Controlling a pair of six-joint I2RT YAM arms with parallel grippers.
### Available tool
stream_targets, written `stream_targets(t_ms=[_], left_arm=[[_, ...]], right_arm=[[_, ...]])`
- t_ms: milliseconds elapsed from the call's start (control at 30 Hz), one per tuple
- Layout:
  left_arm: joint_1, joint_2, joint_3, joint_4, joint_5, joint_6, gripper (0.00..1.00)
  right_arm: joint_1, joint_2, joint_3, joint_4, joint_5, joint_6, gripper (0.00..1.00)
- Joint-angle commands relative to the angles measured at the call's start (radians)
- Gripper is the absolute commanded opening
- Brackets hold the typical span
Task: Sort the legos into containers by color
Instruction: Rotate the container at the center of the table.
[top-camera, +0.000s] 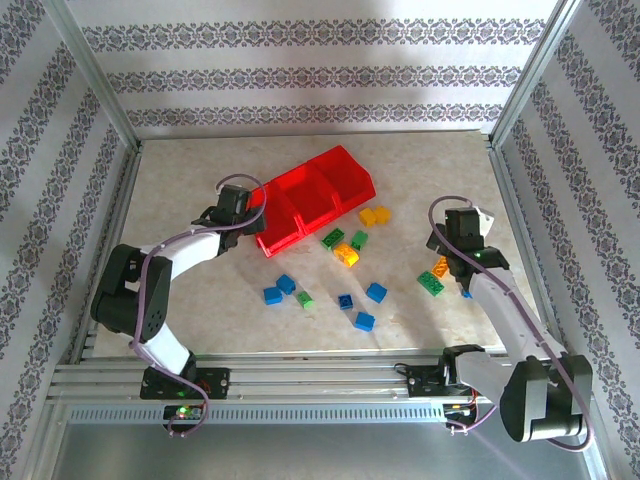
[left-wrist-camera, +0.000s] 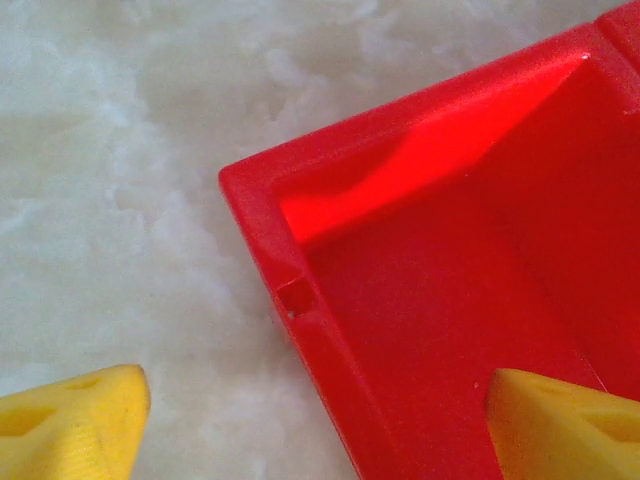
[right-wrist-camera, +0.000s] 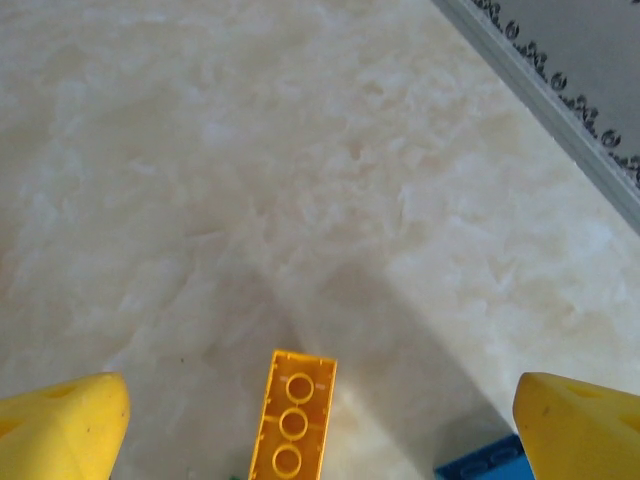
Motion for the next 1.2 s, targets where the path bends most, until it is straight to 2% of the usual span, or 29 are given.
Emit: stream_targets(t_ms=[0, 100, 367, 633, 767, 1000, 1167], left_arm=[[-0.009, -0.012, 0.01, -0.065, 0.0, 0.013, 0.77], [-0.008, -0.019, 0.004, -0.093, -0.021, 0.032, 0.66], [0.034, -0.047, -0.015, -0.123, -0.048, 0.077, 0.46], [0.106, -0.068, 0.011, -0.148, 0.036, 0.126, 0.31], [0.135, -0.05, 0.053, -0.202, 0.099, 0.177, 0.28], [0.163, -0.028, 0.106, -0.284, 0.094, 0.279, 0.21], [0.171, -0.003, 0.141, -0.282, 0.098, 0.311, 0.22]], right_arm=[[0.019, -0.006, 0.034, -0.117, 0.015, 0.059, 0.98], [0.029, 0.008, 0.037, -0.17, 0.015, 0.082, 0.98], [0.03, 0.016, 0.013, -0.208, -0.016, 0.126, 0.96], [0.026, 0.051, 0.002, -0.183, -0.059, 0.157, 0.94], [0.019, 0.073, -0.003, -0.16, -0.089, 0.165, 0.93], [0.011, 0.114, 0.006, -0.14, -0.117, 0.171, 0.92], [0.009, 0.14, 0.011, -0.137, -0.124, 0.171, 0.91]])
